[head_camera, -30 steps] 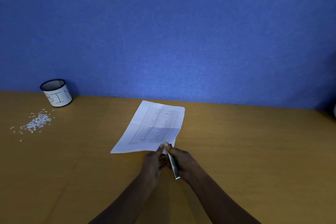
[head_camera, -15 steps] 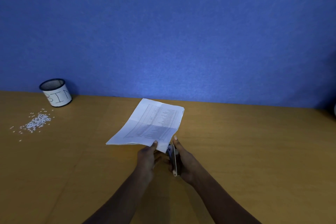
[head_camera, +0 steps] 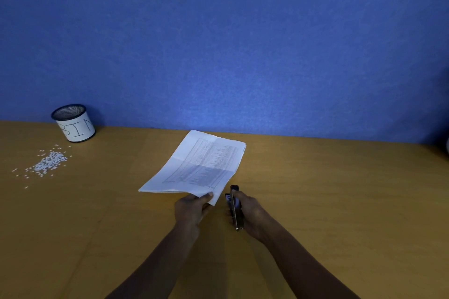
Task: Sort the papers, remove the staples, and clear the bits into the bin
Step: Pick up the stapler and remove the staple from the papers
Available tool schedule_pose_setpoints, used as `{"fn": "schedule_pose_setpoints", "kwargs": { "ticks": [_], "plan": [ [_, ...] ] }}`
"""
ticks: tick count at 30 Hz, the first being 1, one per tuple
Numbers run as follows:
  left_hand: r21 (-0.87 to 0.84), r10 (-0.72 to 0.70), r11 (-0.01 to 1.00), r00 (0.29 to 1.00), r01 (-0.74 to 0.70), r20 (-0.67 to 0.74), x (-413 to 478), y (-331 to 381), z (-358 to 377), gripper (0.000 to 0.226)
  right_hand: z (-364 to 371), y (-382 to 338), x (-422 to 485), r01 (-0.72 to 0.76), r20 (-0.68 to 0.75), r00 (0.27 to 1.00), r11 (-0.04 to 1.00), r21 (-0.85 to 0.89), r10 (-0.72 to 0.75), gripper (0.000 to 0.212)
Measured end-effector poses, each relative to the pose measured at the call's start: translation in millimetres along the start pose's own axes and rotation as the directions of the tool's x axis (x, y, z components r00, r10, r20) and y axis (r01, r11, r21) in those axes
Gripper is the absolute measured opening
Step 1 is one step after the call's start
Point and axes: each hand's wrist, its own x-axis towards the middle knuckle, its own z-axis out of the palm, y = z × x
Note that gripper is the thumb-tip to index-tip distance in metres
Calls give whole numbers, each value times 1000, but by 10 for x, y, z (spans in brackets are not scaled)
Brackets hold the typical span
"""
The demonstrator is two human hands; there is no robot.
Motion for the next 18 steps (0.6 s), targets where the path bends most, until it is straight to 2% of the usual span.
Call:
{"fn": "schedule_pose_setpoints", "kwargs": {
  "ticks": [2,6,9,10,13,18],
  "plan": [
    [14,16,1000,1000,-16,-9,-1,3,-27,14,-27,-20,36,36,-35,999,989,-142,-42,18],
    [65,49,997,999,-47,-22,23,42,-115,11,-155,-67,138,102,-116,980,909,-404,-162,16],
    [90,66,994,996,-62,-52,68,94,-189,13,-305,-119,223,108,-174,936,718,-688,-307,16],
    [94,70,993,996,-65,-56,78,109,-208,13,-363,-135,246,83,-191,920,647,-758,-341,24],
    [115,76,991,996,-70,-50,114,131,-249,17,-522,-160,307,13,-252,863,518,-855,-437,41],
    [125,59,991,998,-54,-34,125,138,-287,30,-749,-164,437,-24,-343,776,519,-855,-529,43]
  ]
}}
